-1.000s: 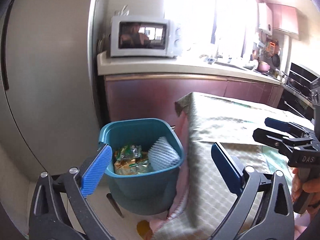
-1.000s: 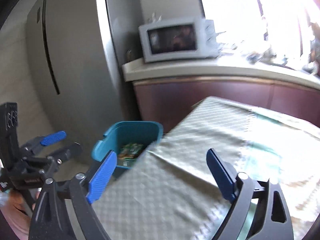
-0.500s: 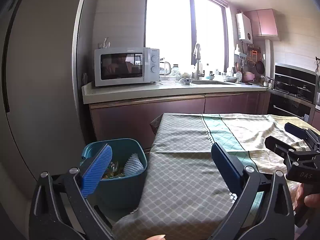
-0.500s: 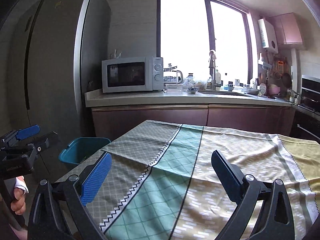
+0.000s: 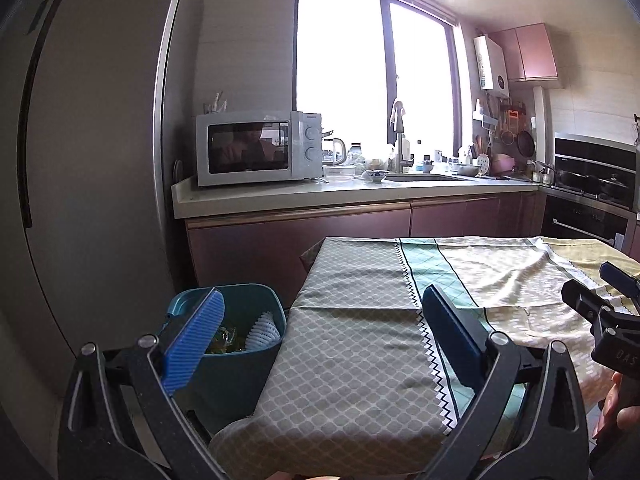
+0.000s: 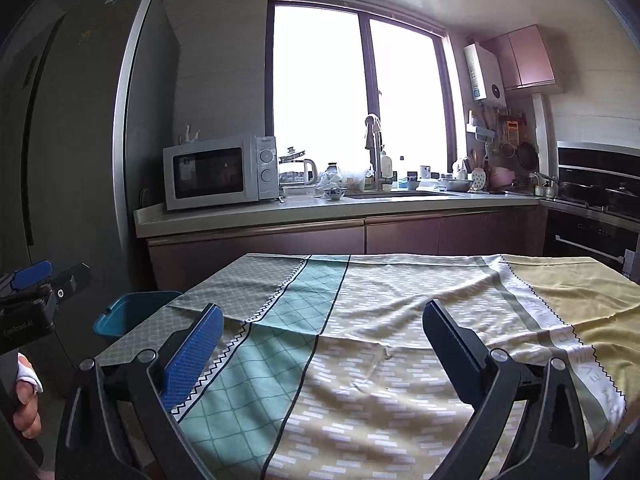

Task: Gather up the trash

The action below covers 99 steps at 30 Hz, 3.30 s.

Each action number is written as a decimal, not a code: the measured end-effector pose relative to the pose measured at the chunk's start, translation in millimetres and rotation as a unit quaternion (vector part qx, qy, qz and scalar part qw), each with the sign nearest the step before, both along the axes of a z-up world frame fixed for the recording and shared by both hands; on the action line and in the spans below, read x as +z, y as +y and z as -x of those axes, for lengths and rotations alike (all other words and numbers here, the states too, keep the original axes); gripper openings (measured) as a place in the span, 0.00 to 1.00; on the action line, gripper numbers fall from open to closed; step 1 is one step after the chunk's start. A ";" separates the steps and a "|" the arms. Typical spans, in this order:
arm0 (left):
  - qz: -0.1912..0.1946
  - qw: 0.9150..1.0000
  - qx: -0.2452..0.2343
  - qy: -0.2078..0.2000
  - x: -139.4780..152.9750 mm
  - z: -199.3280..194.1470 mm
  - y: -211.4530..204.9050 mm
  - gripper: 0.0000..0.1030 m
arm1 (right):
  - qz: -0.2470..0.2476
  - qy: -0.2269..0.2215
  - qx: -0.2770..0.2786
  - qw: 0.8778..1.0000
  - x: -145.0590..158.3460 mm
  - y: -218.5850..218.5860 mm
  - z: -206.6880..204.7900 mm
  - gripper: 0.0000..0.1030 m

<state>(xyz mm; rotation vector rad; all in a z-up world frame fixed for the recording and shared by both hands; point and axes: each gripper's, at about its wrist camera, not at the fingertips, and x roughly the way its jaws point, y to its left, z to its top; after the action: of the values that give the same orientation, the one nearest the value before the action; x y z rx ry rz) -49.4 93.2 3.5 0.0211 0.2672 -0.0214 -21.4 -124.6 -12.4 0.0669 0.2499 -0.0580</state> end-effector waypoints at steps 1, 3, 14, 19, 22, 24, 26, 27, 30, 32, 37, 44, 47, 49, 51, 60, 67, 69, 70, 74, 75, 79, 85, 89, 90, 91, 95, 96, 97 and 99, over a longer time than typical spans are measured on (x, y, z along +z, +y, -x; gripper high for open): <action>0.000 1.000 0.001 -0.001 -0.4 0.8 0.1 0.95 | 0.000 -0.003 -0.002 1.000 -0.1 -0.3 2.0 0.94; 0.000 1.000 0.001 -0.005 -0.7 1.7 1.0 0.95 | 0.000 -0.011 -0.005 1.000 -0.1 -1.7 5.7 0.94; -0.011 1.000 0.007 -0.019 -0.4 4.5 -3.2 0.95 | -0.010 -0.026 -0.023 0.999 -0.3 -11.5 15.6 0.94; -0.014 1.000 0.010 -0.019 -0.6 3.2 -6.3 0.95 | -0.012 -0.028 -0.025 0.999 0.1 -15.8 15.5 0.94; -0.014 1.000 0.010 -0.020 -1.3 3.0 -6.7 0.95 | -0.016 -0.025 -0.025 0.999 -0.6 -18.6 15.3 0.94; -0.015 1.000 0.011 -0.020 -1.1 3.0 -6.9 0.95 | -0.018 -0.023 -0.025 0.999 -1.2 -20.4 14.7 0.94; -0.016 1.000 0.011 -0.019 -1.9 2.6 -7.6 0.95 | -0.020 -0.022 -0.025 0.999 -1.0 -22.0 13.3 0.94; -0.016 1.000 0.011 -0.019 -1.8 2.3 -8.2 0.95 | -0.020 -0.022 -0.025 0.999 -1.1 -22.4 13.1 0.94; -0.016 1.000 0.011 -0.019 -1.6 1.2 -8.5 0.95 | -0.021 -0.022 -0.025 0.999 -0.7 -22.8 12.7 0.94; -0.016 1.000 0.012 -0.019 -1.8 1.2 -8.7 0.95 | -0.021 -0.022 -0.025 0.999 -0.9 -23.3 12.3 0.94; -0.016 1.000 0.011 -0.019 -1.6 0.6 -9.6 0.95 | -0.022 -0.021 -0.025 0.999 -1.0 -24.8 12.9 0.94; -0.015 1.000 0.011 -0.019 -1.3 0.7 -10.2 0.95 | -0.023 -0.024 -0.028 0.999 0.2 -26.2 14.6 0.94; -0.014 1.000 0.010 -0.018 -2.2 -0.6 -11.0 0.95 | -0.024 -0.023 -0.029 0.999 0.8 -26.1 15.0 0.94; -0.014 1.000 0.011 -0.019 -1.3 0.7 -12.8 0.95 | -0.024 -0.021 -0.031 0.999 1.1 -26.0 15.1 0.94; -0.012 1.000 0.010 -0.018 -2.0 0.2 -12.9 0.95 | -0.024 -0.021 -0.031 0.999 1.5 -25.7 15.5 0.94; -0.014 1.000 0.010 -0.018 -1.9 1.5 -16.6 0.95 | -0.024 -0.021 -0.032 0.999 1.5 -25.4 16.6 0.94; -0.013 1.000 0.010 -0.020 -2.2 2.0 -17.4 0.95 | -0.024 -0.021 -0.032 0.999 1.7 -24.6 18.0 0.94; -0.013 1.000 0.010 -0.019 -1.8 2.1 -16.7 0.95 | -0.023 -0.022 -0.033 0.999 1.9 -24.1 18.7 0.94; -0.013 1.000 0.010 -0.020 -2.2 2.2 -17.3 0.95 | -0.023 -0.023 -0.033 0.999 2.2 -23.9 18.7 0.94; -0.014 1.000 0.009 -0.019 -2.3 2.1 -17.5 0.95 | -0.022 -0.023 -0.032 0.999 2.4 -22.9 18.3 0.94; -0.014 1.000 0.010 -0.020 -2.3 2.3 -17.4 0.95 | -0.022 -0.023 -0.032 0.999 2.7 -23.0 18.2 0.94; -0.013 1.000 0.010 -0.020 -1.1 2.9 -17.2 0.95 | -0.022 -0.025 -0.032 0.999 3.5 -23.4 17.4 0.94; -0.014 1.000 0.010 -0.019 -1.3 2.9 -17.8 0.95 | -0.023 -0.026 -0.032 0.999 3.6 -23.8 17.7 0.94; -0.014 1.000 0.011 -0.019 0.1 2.9 -18.2 0.95 | -0.023 -0.026 -0.032 0.999 3.8 -23.9 17.3 0.94; -0.015 1.000 0.011 -0.019 0.0 2.9 -18.2 0.95 | -0.024 -0.026 -0.032 0.999 3.7 -24.6 17.6 0.94; -0.014 1.000 0.011 -0.018 0.1 2.9 -18.2 0.95 | -0.024 -0.026 -0.031 0.999 3.7 -24.3 17.2 0.94; -0.014 1.000 0.010 -0.018 0.8 2.9 -19.3 0.95 | -0.022 -0.027 -0.033 0.999 4.0 -24.9 17.9 0.94; -0.015 1.000 0.011 -0.018 0.6 2.8 -19.5 0.95 | -0.023 -0.027 -0.034 0.999 4.2 -24.7 18.0 0.94; -0.015 1.000 0.012 -0.018 0.7 2.8 -19.5 0.95 | -0.023 -0.027 -0.034 0.999 4.3 -24.7 17.8 0.94; -0.015 1.000 0.011 -0.018 0.9 2.6 -19.7 0.95 | -0.024 -0.027 -0.035 0.999 4.4 -25.0 18.0 0.94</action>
<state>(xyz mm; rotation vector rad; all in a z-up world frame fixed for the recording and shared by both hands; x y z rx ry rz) -52.0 73.5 4.4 0.0475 0.2320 0.0051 -39.3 -149.5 -8.1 0.1241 0.1956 -0.1198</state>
